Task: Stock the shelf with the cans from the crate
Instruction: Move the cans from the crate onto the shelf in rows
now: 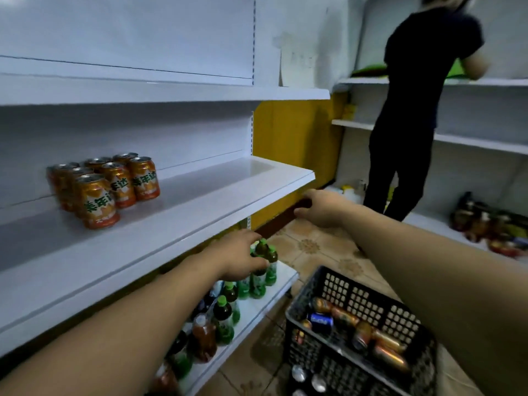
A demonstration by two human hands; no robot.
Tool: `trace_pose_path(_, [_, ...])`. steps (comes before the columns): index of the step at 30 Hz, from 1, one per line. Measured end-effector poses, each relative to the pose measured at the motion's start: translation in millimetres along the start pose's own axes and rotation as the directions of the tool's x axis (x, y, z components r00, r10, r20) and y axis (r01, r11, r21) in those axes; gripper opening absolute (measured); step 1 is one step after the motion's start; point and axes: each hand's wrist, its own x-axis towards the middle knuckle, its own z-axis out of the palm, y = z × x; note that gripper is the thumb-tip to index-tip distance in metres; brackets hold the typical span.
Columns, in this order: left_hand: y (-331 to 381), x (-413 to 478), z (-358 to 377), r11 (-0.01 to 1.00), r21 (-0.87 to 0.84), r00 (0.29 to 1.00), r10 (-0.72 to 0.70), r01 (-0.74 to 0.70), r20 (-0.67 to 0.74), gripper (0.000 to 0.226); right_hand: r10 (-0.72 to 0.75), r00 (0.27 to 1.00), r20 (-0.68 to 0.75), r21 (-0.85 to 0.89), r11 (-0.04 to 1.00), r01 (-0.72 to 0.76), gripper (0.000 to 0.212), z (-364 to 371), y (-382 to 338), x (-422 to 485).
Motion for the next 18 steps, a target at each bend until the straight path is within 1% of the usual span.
trace_pose_path(2, [31.4,9.7,19.4,0.998,0.011,0.996,0.063,-0.064,0.064,0.076,0.080,0.996,-0.027,-0.013,0.997,-0.080,0.062,2.8,33.8,-15.7])
trace_pose_path(4, [59.4,18.1,38.8,0.991,0.014,0.982,0.130,-0.133,0.138,0.074,0.172,0.985,-0.024,-0.029,0.985,-0.173,0.065,7.0,68.1,-34.8])
trace_pose_path(6, [83.6,25.7,55.4,0.982,0.005,0.961,0.182,-0.187,0.206,0.073,0.270,0.963,0.020,-0.039,0.962,-0.269,0.069,12.0,100.1,-56.5])
trace_pose_path(9, [108.4,37.1,74.5,0.972,-0.024,0.934,0.232,-0.234,0.272,0.070,0.363,0.928,0.089,-0.051,0.932,-0.359,0.068,23.1,143.2,-78.6])
trace_pose_path(13, [124.2,56.8,100.9,0.961,-0.056,0.905,0.274,-0.271,0.326,0.066,0.455,0.878,0.148,-0.082,0.891,-0.447,0.067,35.1,188.4,-93.6])
trace_pose_path(18, [123.0,109.7,143.8,0.969,-0.041,0.876,0.238,-0.243,0.419,0.073,0.471,0.856,0.211,-0.098,0.882,-0.461,0.067,67.5,235.3,-71.9])
